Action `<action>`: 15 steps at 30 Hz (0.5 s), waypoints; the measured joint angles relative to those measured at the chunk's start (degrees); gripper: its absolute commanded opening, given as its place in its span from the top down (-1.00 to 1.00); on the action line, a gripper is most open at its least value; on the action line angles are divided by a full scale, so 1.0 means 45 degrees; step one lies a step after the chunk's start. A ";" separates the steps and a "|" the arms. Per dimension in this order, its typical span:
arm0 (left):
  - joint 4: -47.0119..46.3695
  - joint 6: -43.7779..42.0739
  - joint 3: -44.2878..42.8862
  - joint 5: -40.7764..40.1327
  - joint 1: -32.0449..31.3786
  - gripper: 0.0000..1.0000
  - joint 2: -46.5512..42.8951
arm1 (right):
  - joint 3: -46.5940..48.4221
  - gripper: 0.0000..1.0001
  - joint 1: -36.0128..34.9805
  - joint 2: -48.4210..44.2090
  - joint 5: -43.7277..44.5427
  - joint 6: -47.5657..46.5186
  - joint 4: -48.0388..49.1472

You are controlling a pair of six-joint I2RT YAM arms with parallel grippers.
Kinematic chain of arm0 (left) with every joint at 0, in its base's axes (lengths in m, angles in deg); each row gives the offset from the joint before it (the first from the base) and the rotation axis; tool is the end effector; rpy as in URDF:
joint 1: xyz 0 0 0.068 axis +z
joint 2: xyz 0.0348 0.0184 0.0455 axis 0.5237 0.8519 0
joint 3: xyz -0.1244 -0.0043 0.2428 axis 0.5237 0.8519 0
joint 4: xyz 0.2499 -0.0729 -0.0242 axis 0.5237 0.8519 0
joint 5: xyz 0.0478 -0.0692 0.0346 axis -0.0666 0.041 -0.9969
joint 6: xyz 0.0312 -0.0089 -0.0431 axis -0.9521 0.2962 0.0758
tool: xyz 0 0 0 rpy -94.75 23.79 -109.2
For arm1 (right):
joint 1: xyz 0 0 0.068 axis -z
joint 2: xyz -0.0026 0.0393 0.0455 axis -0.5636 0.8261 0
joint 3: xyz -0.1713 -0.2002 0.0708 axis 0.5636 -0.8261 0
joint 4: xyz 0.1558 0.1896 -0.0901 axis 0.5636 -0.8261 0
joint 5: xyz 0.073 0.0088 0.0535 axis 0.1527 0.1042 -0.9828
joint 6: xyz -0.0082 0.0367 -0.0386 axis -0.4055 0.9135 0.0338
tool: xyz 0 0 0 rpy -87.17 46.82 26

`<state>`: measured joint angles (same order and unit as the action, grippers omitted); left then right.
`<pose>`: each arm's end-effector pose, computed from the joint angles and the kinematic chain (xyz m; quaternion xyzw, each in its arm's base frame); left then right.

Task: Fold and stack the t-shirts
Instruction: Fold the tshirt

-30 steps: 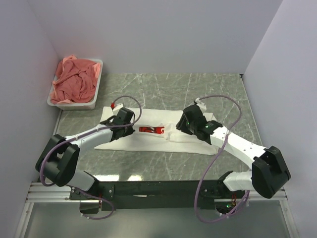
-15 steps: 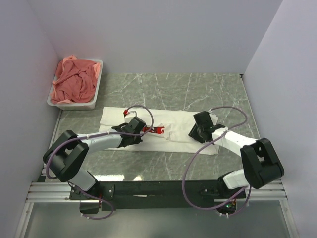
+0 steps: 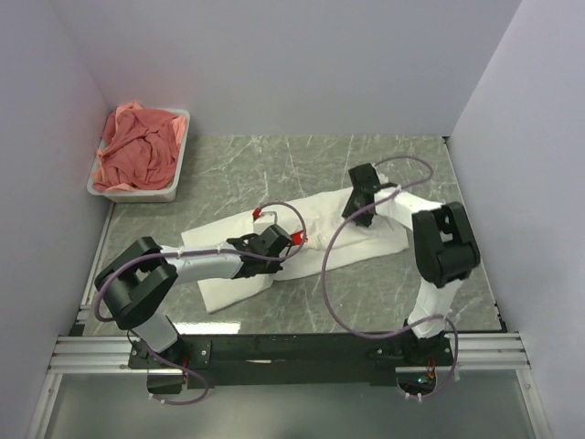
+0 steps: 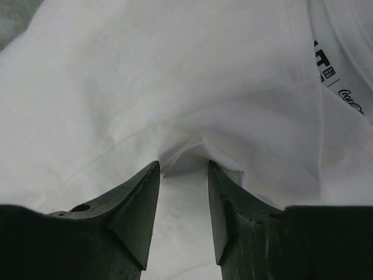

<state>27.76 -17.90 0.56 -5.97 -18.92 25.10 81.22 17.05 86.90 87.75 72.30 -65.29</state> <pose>0.2015 -0.2252 0.1558 -0.0390 0.9465 -0.0996 0.3044 0.3420 0.1008 0.1635 0.2053 0.9422 0.0602 0.2579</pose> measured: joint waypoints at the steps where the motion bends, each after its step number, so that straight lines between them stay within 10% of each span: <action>1: 0.0005 0.0053 -0.0044 0.0058 -0.0102 0.89 0.0044 | 0.0661 0.08 0.0034 0.0476 0.0024 -0.0223 -0.0321; 15: 0.0015 0.0777 -0.2637 0.1588 -0.1671 0.83 0.2225 | 1.0200 0.08 0.0131 0.6533 -0.0724 -0.2827 -0.3662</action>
<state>27.83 -14.41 -11.31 1.18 -26.44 35.11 127.12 17.64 116.29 84.49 59.58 -81.77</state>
